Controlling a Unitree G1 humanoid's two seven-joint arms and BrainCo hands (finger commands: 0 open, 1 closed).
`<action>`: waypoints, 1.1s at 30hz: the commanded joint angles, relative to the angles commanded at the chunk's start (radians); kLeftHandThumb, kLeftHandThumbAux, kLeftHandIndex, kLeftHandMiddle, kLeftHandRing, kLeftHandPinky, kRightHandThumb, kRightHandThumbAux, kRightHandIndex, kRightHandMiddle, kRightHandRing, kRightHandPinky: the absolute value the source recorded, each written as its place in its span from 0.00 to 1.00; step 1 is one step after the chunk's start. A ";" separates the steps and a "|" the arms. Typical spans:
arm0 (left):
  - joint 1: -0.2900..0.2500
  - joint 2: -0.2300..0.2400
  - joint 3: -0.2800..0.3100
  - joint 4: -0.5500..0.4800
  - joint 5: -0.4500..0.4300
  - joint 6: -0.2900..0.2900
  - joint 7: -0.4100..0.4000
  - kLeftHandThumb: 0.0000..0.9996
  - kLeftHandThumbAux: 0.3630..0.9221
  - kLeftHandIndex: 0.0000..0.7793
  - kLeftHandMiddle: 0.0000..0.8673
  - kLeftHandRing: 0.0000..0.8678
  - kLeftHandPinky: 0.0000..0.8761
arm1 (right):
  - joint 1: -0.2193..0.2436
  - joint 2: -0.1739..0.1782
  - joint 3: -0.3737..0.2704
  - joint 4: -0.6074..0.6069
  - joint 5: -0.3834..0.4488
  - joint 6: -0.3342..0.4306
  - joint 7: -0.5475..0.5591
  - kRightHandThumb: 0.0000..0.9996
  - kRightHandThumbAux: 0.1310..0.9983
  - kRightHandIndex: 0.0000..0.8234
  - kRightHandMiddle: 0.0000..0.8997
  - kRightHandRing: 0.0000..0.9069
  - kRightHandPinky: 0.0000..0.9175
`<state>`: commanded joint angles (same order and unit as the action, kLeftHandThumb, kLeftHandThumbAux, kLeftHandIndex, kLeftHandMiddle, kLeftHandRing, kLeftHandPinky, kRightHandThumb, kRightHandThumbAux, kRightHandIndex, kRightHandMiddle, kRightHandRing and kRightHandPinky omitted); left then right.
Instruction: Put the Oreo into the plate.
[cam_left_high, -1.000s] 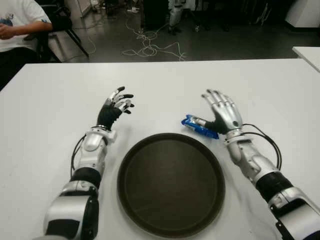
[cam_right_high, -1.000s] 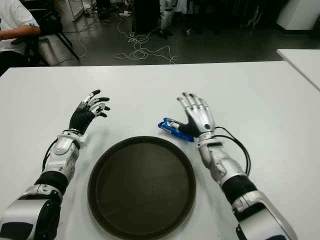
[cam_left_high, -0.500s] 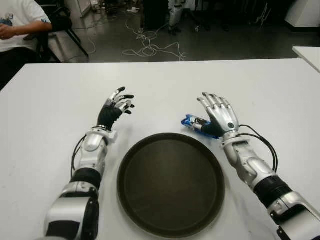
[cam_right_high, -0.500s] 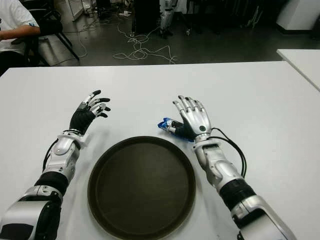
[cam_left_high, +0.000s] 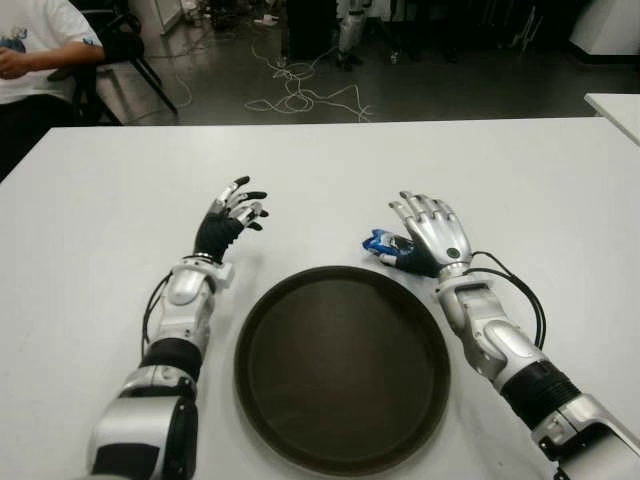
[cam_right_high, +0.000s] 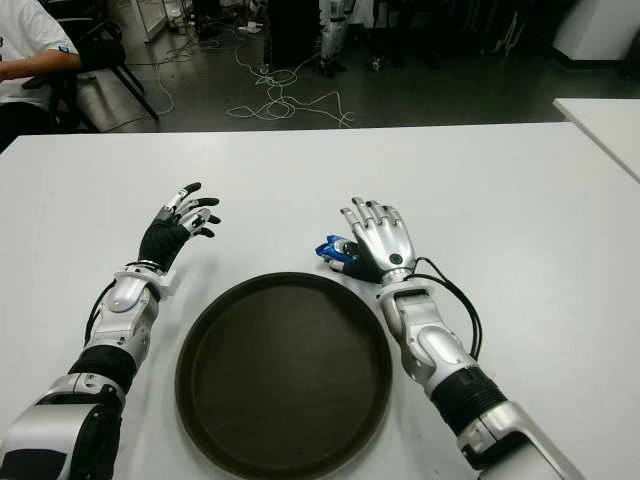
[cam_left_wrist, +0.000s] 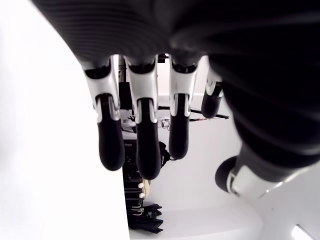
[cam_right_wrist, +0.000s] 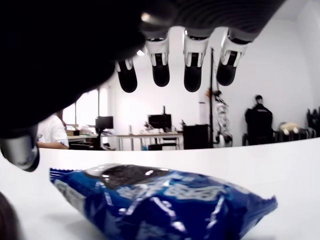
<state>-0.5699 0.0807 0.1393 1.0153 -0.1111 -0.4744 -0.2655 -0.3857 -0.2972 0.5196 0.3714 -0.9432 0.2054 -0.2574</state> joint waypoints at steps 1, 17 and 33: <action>0.000 0.000 0.000 0.002 0.000 -0.001 0.000 0.23 0.50 0.14 0.33 0.44 0.52 | 0.000 0.000 0.000 -0.004 0.001 0.003 0.006 0.23 0.32 0.04 0.10 0.11 0.15; -0.001 -0.001 0.009 0.003 -0.007 0.003 -0.002 0.25 0.50 0.14 0.34 0.46 0.53 | -0.019 0.000 -0.009 0.053 0.012 -0.026 -0.029 0.23 0.33 0.05 0.13 0.15 0.21; 0.003 0.004 -0.001 -0.007 0.006 0.004 0.003 0.24 0.55 0.14 0.33 0.43 0.51 | -0.073 0.017 -0.028 0.165 0.032 -0.016 -0.008 0.25 0.34 0.02 0.10 0.15 0.24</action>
<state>-0.5671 0.0850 0.1388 1.0080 -0.1052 -0.4705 -0.2627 -0.4582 -0.2798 0.4920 0.5365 -0.9115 0.1890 -0.2658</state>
